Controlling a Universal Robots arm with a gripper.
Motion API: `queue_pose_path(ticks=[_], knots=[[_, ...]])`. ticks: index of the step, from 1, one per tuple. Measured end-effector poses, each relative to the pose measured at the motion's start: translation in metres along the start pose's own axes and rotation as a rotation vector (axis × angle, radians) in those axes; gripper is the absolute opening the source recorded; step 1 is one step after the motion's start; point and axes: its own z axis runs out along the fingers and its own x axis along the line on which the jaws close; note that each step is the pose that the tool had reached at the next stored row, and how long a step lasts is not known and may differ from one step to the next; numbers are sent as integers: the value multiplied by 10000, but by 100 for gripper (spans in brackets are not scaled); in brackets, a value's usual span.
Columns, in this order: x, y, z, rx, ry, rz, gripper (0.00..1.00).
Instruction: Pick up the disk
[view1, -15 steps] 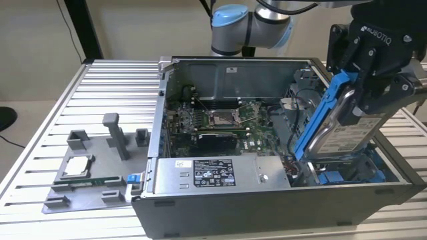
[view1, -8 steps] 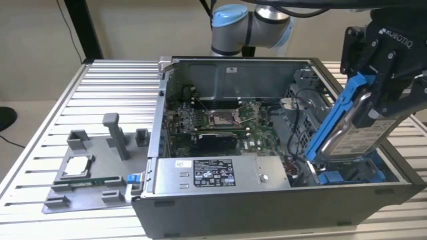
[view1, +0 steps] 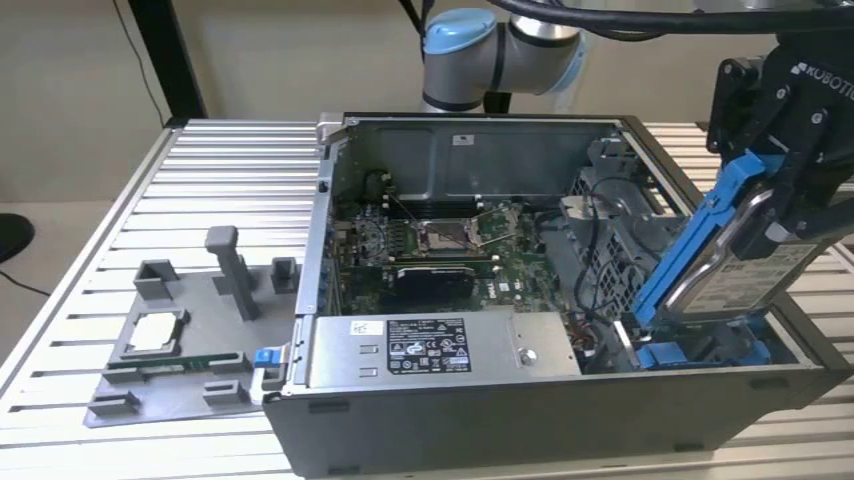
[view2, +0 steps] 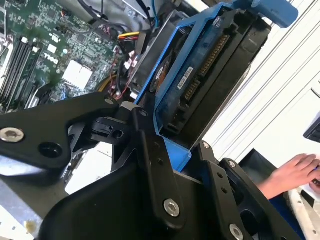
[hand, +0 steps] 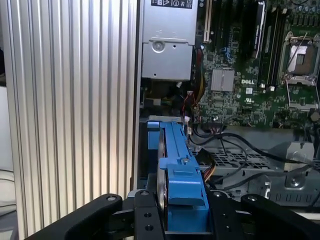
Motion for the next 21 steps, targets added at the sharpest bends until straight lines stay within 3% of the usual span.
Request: queue_pose_path(ticks=[6, 7, 9, 12, 13, 21], knots=[[2, -19, 7, 13, -7, 0, 0], [2, -18, 10, 31, -42, 3, 0], [1, -17, 19, 52, -174, 17, 0], [0, -16, 28, 113, -493, 48, 0], [0, -19, 31, 125, -536, 55, 0], [31, -56, 44, 140, -519, 173, 0]])
